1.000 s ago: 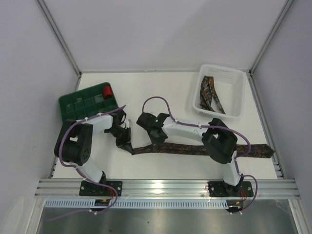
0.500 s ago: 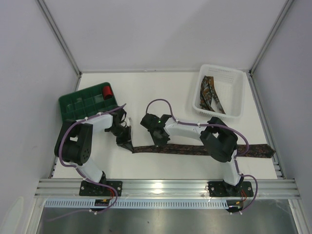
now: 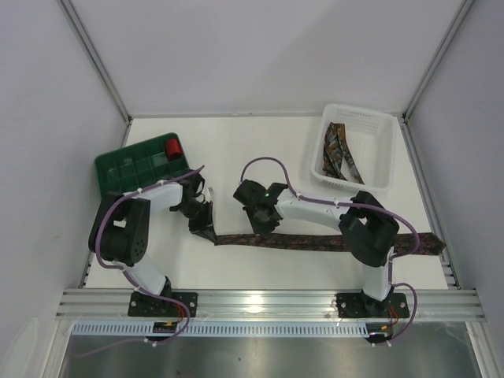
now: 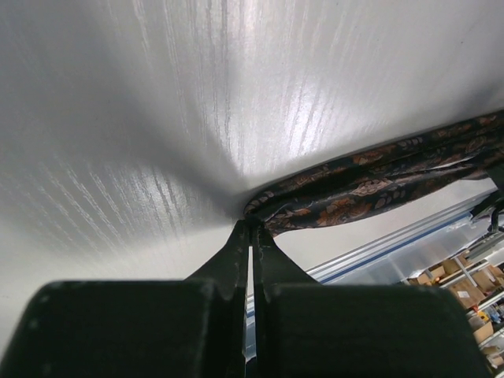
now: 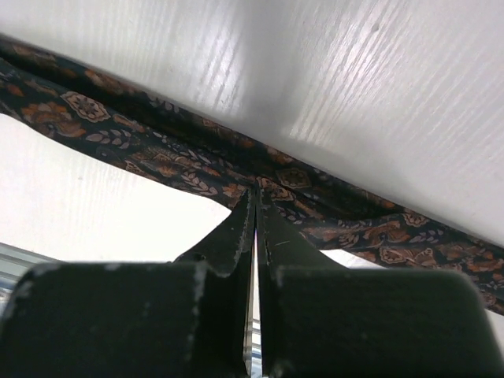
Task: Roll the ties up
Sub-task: Roll the tie
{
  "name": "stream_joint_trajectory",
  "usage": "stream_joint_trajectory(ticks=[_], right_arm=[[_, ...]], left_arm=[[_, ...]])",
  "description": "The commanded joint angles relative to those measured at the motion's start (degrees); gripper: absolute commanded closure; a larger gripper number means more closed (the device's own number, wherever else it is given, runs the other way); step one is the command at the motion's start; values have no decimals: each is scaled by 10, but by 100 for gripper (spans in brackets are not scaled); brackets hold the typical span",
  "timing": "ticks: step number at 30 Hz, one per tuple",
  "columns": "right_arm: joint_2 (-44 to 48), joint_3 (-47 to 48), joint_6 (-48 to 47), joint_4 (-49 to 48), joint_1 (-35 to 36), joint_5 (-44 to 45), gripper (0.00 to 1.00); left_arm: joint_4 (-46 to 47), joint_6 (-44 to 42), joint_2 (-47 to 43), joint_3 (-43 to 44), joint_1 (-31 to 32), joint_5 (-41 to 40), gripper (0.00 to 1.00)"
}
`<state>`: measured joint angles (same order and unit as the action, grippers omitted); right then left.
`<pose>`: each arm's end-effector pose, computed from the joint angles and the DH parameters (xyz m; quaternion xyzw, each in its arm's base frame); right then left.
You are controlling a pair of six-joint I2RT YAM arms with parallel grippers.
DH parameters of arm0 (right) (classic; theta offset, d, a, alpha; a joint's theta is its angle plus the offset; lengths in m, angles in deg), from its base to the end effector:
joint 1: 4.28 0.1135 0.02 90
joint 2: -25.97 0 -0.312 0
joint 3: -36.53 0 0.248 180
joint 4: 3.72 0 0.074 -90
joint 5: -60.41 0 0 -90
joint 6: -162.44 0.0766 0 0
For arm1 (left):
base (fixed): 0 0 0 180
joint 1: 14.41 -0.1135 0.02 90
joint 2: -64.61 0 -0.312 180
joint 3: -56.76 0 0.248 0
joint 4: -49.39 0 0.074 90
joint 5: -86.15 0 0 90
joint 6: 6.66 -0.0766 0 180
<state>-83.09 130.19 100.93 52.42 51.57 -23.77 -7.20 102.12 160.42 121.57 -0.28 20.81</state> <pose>0.2358 0.3337 0.2001 -0.2252 0.9597 0.0704 0.1524 0.2542 -0.0970 0.1527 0.0351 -0.9761 0.2106 0.0408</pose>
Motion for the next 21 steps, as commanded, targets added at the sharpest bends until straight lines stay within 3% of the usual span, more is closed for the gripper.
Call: stream_joint_trajectory(ticks=[1,7,12,17,21], right_arm=[[4,-27,2,12,-4,2,100],[-28,-52,2,-9,-7,1,99],[-33,-55,-1,-18,-12,12,87],[0,-47,-6,-1,-21,14,66],[36,-34,-9,5,-16,-5,59]], left_arm=[[3,-19,-1,0,3,-8,99],[1,-21,1,0,2,-10,99],[-1,-22,-2,1,2,-12,100],[1,-22,-4,-2,2,-9,100],[1,-20,-6,-1,2,-6,100]])
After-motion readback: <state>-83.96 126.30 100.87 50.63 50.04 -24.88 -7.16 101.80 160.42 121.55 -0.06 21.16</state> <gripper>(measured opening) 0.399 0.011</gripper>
